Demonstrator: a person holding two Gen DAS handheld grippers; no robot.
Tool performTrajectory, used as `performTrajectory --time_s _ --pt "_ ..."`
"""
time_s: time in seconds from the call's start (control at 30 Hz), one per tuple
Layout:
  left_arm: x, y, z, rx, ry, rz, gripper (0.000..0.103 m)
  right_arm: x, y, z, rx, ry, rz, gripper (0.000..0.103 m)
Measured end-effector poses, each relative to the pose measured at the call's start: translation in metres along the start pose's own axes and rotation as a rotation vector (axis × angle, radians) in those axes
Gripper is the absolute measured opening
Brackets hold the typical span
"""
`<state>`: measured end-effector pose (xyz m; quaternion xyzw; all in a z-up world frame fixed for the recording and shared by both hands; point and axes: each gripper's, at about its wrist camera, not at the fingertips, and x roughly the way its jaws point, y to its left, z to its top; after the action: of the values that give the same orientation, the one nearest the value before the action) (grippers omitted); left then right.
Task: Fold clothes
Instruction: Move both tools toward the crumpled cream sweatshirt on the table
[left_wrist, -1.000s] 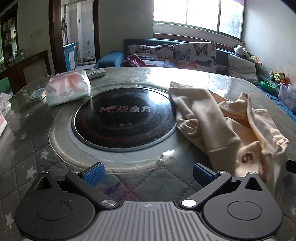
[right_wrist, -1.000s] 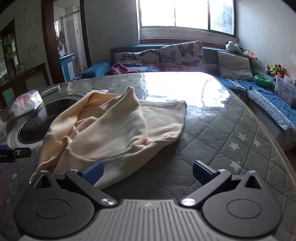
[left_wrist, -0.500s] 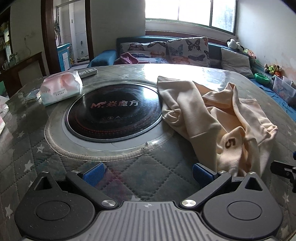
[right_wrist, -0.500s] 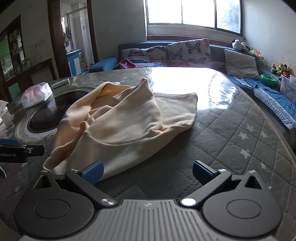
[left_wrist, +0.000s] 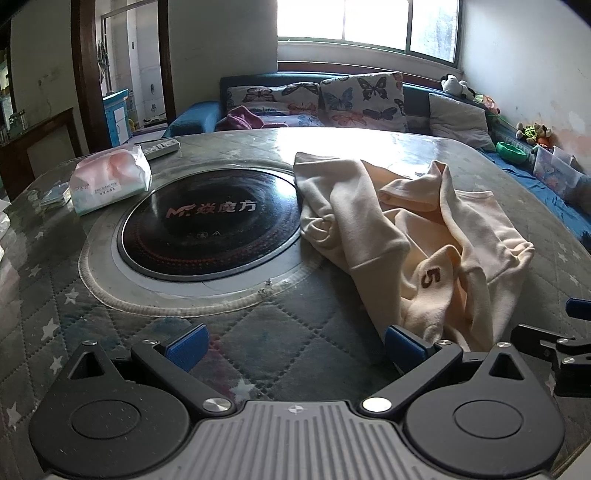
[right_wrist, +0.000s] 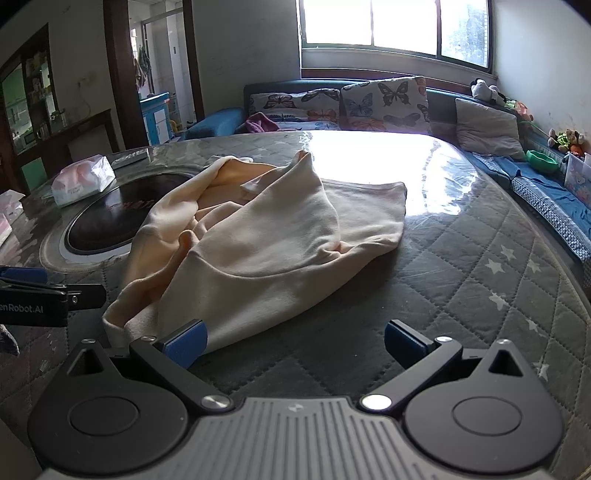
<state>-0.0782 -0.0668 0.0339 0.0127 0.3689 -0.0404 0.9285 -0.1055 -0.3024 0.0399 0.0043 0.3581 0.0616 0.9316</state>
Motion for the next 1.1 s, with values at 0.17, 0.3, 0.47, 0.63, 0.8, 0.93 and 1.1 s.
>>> performTrajectory --time_s 0.17,0.3,0.47,0.63,0.8,0.93,1.1 --pt "0.0 -0.001 0.001 0.001 0.001 -0.004 0.103 0.0 0.003 0.001 -0.005 0.001 0.0 0.103" --pt "0.0 -0.003 0.001 0.003 0.001 -0.009 0.103 0.001 0.006 0.001 -0.011 0.003 0.004 0.103" --pt "0.001 -0.006 0.001 0.007 0.006 -0.014 0.103 0.001 0.006 0.002 -0.011 0.002 0.005 0.103" --pt "0.0 -0.008 0.003 0.011 0.005 -0.015 0.103 0.002 0.007 0.003 -0.01 0.002 0.004 0.103" --pt "0.0 -0.01 0.003 0.012 0.007 -0.015 0.103 0.002 0.007 0.003 -0.008 0.003 0.006 0.103" --pt "0.0 -0.011 0.004 0.014 0.01 -0.017 0.103 0.002 0.007 0.004 -0.007 0.002 0.007 0.103" --pt "0.0 -0.013 0.005 0.015 0.01 -0.019 0.103 0.003 0.007 0.005 -0.006 0.004 0.008 0.103"
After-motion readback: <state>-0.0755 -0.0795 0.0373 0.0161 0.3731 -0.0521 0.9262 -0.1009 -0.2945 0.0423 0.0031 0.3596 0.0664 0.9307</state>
